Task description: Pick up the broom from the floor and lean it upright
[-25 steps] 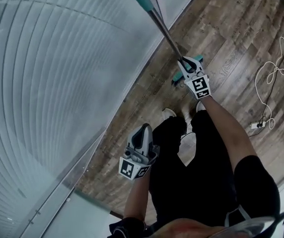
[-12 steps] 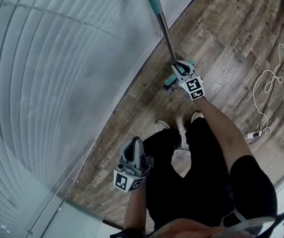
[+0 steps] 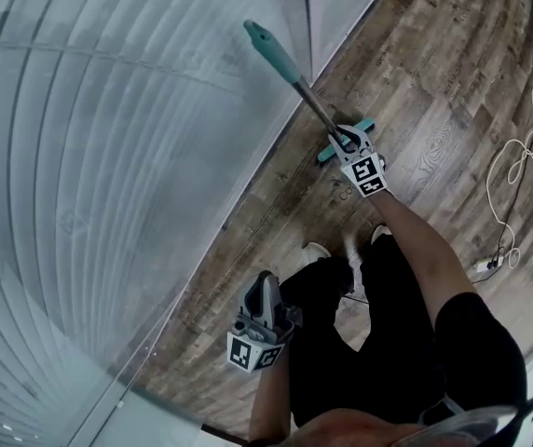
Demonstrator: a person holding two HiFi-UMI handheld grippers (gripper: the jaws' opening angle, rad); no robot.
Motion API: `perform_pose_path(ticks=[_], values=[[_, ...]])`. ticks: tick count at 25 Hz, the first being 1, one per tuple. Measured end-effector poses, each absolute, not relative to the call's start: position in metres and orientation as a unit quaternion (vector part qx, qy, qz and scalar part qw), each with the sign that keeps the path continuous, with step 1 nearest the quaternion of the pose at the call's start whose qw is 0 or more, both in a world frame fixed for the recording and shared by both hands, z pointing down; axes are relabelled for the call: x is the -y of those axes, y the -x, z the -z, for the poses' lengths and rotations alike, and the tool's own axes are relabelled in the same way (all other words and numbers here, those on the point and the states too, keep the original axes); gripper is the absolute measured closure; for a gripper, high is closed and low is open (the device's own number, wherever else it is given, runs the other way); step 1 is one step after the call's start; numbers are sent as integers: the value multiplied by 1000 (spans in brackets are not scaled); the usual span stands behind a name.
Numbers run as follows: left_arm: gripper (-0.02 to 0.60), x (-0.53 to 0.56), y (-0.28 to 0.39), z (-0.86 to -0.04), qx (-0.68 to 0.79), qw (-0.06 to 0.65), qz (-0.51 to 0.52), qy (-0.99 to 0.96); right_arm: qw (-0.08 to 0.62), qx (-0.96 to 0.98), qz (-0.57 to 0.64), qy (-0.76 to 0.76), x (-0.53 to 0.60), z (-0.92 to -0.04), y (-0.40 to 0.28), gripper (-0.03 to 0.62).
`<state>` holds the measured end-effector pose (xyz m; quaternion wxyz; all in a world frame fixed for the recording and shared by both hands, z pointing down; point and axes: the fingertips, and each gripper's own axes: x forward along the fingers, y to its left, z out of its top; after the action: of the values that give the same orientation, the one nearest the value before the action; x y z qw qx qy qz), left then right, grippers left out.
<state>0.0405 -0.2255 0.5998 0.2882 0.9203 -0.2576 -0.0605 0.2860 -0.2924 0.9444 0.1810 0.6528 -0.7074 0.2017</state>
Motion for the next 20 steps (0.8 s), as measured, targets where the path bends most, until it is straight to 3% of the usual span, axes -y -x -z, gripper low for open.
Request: perform_pose_path(ticks=[5,20], values=[[561,226,-36,-592,264,291,69,-917,185,710,-215,-644,304,-952,-281,516],[561,221,-28,-611,257,298,61,-917,52,633,-282,-719,334,-953,-338,487]])
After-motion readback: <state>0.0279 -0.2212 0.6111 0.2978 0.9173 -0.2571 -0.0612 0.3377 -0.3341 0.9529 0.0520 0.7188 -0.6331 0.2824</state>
